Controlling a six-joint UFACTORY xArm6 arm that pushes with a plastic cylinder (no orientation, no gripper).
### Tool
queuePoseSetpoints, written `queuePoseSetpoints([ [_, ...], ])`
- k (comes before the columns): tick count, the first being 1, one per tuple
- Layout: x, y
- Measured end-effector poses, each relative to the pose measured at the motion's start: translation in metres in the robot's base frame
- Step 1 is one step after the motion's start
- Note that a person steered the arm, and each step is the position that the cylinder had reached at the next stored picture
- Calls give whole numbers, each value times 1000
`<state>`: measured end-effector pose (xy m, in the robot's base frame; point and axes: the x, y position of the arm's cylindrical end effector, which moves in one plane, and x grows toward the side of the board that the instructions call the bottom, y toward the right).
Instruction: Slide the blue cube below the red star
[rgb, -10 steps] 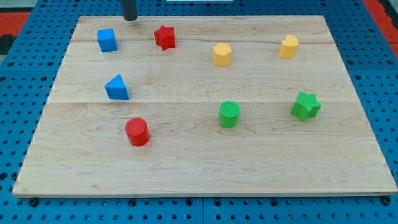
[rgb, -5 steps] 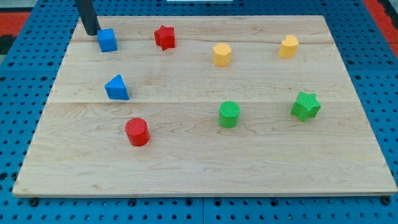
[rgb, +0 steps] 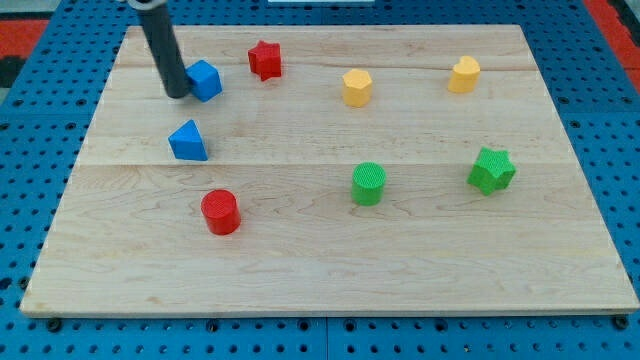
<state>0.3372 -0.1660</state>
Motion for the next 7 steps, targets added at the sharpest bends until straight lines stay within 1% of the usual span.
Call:
queuePoseSetpoints([
  [1, 7, 14],
  [2, -7, -36],
  [3, -38, -48],
  [4, -44, -8],
  [6, 2, 75],
  [7, 3, 79],
])
